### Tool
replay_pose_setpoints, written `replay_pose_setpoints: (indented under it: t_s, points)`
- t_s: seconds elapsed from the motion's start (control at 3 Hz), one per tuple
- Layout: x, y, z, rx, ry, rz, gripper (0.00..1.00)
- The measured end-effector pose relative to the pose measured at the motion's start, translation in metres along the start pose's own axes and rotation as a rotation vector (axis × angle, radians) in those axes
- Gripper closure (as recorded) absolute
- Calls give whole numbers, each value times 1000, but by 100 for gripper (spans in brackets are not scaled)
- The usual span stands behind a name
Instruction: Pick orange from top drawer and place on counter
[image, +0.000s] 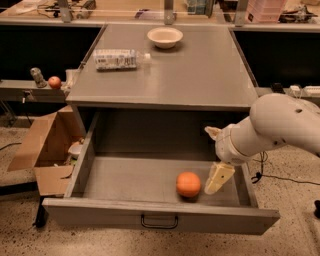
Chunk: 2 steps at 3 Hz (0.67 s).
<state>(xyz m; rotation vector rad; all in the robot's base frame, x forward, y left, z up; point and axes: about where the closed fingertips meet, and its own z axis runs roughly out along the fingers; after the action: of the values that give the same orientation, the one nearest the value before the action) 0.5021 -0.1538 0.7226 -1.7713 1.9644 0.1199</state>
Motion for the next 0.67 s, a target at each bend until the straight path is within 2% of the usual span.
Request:
replay_pose_setpoints:
  t_s: [0.67]
  points:
    - [0, 3, 41, -27, -50, -13, 0]
